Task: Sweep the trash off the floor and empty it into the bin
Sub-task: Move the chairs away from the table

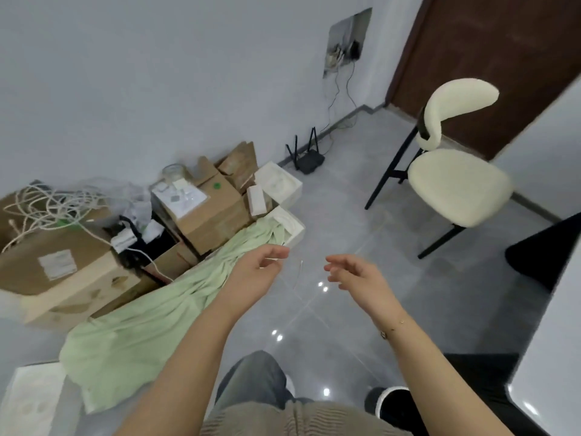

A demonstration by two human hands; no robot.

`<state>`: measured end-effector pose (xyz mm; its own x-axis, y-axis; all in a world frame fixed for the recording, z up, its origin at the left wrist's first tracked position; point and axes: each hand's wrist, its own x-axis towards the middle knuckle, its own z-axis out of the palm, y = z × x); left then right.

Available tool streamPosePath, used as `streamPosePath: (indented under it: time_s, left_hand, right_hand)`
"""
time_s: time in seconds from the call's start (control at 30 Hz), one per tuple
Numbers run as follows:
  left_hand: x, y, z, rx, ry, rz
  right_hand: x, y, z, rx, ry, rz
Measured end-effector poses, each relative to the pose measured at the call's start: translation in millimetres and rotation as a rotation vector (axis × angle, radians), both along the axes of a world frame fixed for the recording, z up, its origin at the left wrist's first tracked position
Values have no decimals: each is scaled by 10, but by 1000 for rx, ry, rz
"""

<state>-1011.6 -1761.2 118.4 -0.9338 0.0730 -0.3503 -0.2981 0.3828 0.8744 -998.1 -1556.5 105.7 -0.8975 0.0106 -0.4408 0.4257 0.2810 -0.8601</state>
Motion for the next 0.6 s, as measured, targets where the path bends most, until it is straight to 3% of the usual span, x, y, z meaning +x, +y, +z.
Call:
streamPosePath:
  time_s: [0.6]
  left_hand:
    - [-4786, 2414, -167, 64, -19, -524]
  right_hand:
    - [-3649, 2034, -58, 26, -31, -487]
